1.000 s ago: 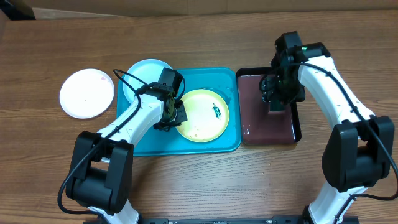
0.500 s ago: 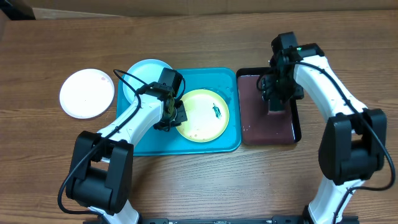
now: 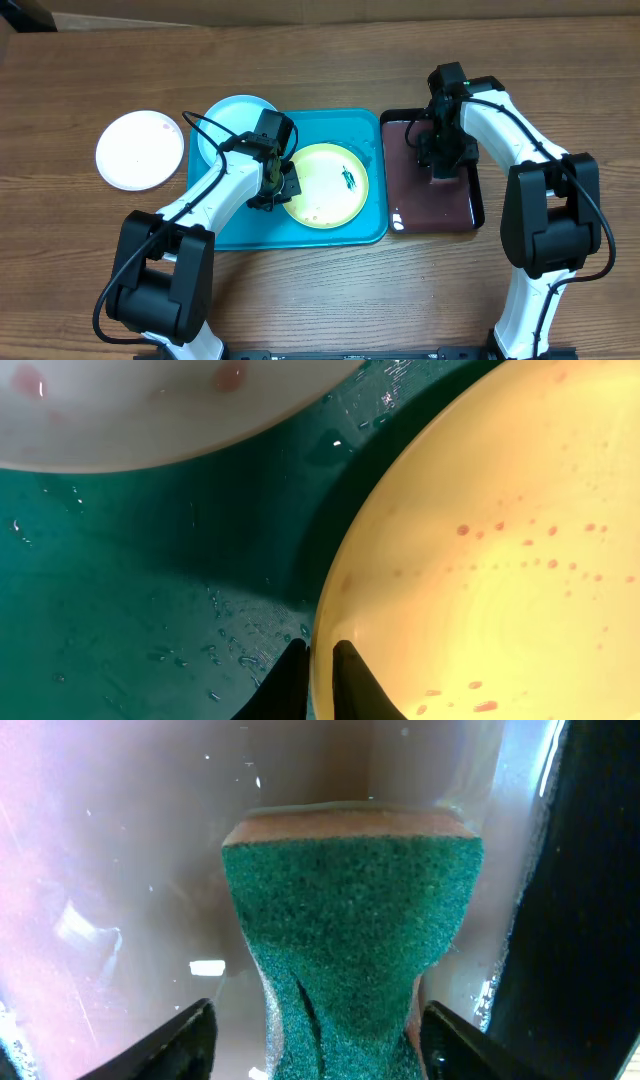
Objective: Clean dirty plates on tray and stack at the side
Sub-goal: 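Grasp the green sponge in the black tray with the right gripper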
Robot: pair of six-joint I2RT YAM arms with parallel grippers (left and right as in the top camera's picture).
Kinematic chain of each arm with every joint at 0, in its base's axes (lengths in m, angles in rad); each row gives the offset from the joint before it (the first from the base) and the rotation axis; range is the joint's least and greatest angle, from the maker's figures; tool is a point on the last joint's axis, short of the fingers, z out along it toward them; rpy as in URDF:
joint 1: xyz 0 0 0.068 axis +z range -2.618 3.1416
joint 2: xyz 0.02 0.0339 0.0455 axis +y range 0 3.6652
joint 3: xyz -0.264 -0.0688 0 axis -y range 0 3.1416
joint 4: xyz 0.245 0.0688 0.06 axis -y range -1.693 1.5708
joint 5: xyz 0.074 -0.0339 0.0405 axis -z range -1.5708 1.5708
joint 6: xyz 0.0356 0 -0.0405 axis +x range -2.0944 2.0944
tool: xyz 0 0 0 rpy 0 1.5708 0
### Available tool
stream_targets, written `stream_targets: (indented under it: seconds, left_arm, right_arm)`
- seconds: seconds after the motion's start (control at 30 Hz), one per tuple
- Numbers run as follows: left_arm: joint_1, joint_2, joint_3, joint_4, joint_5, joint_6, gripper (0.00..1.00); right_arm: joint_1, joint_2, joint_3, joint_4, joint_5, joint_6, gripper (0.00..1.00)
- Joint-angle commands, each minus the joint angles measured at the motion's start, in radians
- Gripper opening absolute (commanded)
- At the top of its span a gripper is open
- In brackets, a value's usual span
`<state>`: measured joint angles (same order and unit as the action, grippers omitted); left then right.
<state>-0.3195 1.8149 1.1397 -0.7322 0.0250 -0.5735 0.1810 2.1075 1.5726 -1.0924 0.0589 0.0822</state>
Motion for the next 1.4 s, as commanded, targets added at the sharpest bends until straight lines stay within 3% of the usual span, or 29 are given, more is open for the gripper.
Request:
stream_targets:
  seconds: [0.0,0.1,0.3,0.53,0.67,0.77,0.8,0.83,0.9,0.93,0.97,1.0,1.07,1.3,1.33,1.37]
  left_arm:
    - [-0.005,0.013,0.001,0.003,-0.006,0.013,0.12]
    - [-0.005,0.013,0.001,0.003,-0.006,0.013,0.12]
    - [-0.005,0.013,0.001,0.003,-0.006,0.013,0.12]
    - [-0.005,0.013,0.001,0.0,-0.006,0.013,0.12]
    - [-0.005,0.013,0.001,-0.001,-0.006,0.013,0.12]
    - [-0.005,0.013,0.001,0.0,-0.006,0.013,0.12]
    - [-0.005,0.013,0.001,0.0,-0.006,0.013,0.12]
    - [-0.005,0.013,0.001,-0.001,-0.006,0.013,0.12]
    - [-0.005,0.013,0.001,0.0,-0.007,0.013,0.12]
    - [-0.005,0.013,0.001,0.0,-0.007,0.013,0.13]
    - [-0.005,0.013,0.001,0.0,-0.007,0.013,0.13]
    - [-0.005,0.013,0.001,0.0,-0.006,0.013,0.13]
    - [-0.005,0.013,0.001,-0.001,-0.006,0.013,0.13]
    - [-0.005,0.013,0.001,-0.007,-0.006,0.013,0.13]
    - [-0.005,0.013,0.001,-0.007,-0.006,0.013,0.13]
    - [-0.005,0.013,0.001,-0.007,-0.006,0.013,0.13]
  right_arm:
    - [0.0,0.002,-0.003,0.003,-0.007,0.0,0.57]
    - [0.0,0.002,-0.003,0.001,-0.012,0.0,0.52]
    - [0.0,0.003,-0.003,0.005,-0.019,0.0,0.63]
    - [0.0,0.005,-0.011,0.044,-0.019,0.0,0.53]
    - [0.0,0.005,-0.042,0.072,-0.019,0.0,0.6]
    - [0.0,0.005,-0.085,0.113,-0.019,0.0,0.59]
    - [0.0,0.005,-0.1,0.131,-0.02,0.0,0.26]
    - [0.0,0.005,-0.1,0.13,-0.023,0.0,0.14]
    - [0.0,0.002,-0.092,0.126,-0.043,-0.001,0.07]
    - [0.0,0.002,-0.072,0.112,-0.074,-0.001,0.31]
    - [0.0,0.002,-0.063,0.104,-0.091,-0.001,0.66]
    - [0.0,0.002,-0.055,0.097,-0.107,-0.001,0.74]
    - [0.0,0.002,-0.051,0.092,-0.121,-0.001,0.82]
    - [0.0,0.003,-0.074,0.008,-0.121,0.0,0.79]
    - [0.0,0.003,-0.08,-0.002,-0.121,-0.001,0.76]
    - [0.0,0.003,-0.084,-0.01,-0.121,-0.001,0.55]
